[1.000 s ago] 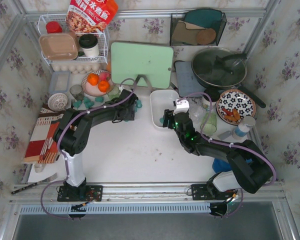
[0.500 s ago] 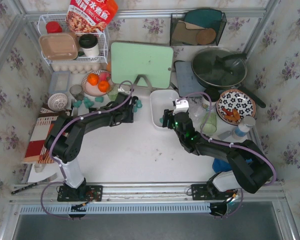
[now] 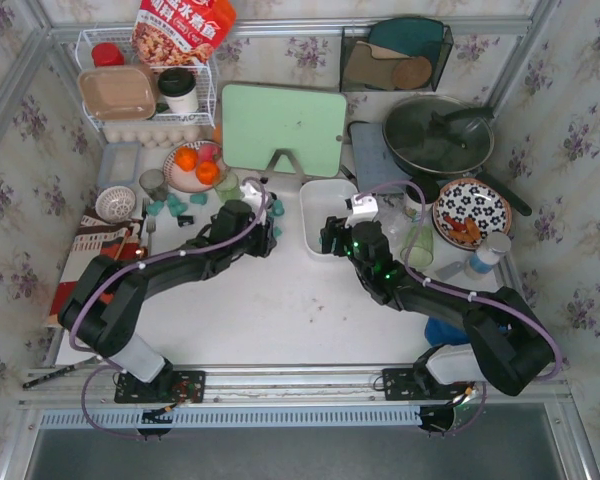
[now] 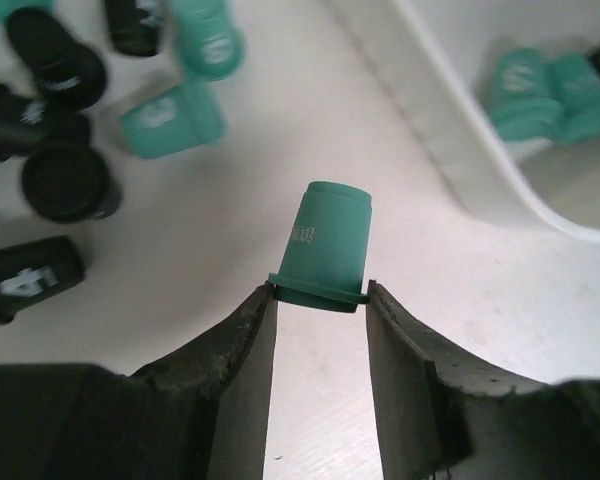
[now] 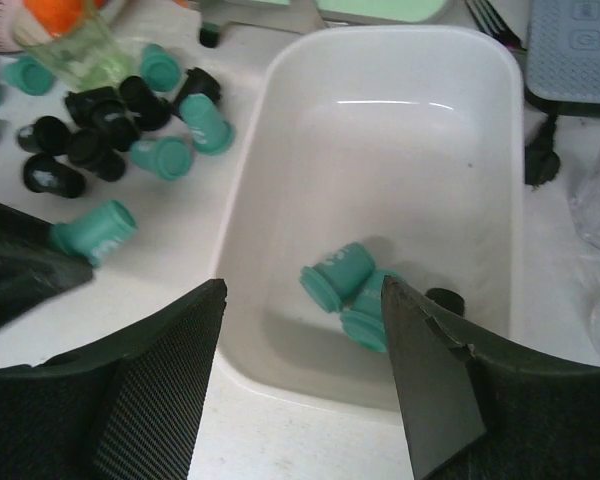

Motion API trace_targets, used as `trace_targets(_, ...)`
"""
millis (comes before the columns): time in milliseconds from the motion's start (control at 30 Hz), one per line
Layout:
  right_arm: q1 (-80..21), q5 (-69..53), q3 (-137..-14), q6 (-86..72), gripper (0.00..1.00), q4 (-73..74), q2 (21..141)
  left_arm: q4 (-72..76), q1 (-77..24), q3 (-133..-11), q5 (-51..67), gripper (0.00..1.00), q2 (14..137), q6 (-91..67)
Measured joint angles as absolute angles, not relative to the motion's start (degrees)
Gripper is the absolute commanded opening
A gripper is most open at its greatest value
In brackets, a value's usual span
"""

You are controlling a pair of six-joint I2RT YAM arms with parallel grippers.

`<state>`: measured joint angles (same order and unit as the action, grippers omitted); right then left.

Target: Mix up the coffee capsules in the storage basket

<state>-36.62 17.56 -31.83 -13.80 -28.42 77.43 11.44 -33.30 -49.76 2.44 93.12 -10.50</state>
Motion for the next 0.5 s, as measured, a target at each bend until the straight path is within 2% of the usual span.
trace_targets(300,-36.62,9.04,-32.29,-15.97,0.71,-28.08,75.31,27.66,-37.15,-37.82,11.77,0.39,86.15,-0.73)
trace_targets(500,-36.62,0.8,-32.08,-16.71,0.7,-29.82,75.13,35.27,-40.01,-35.46,14.9,0.4,84.07,5.98)
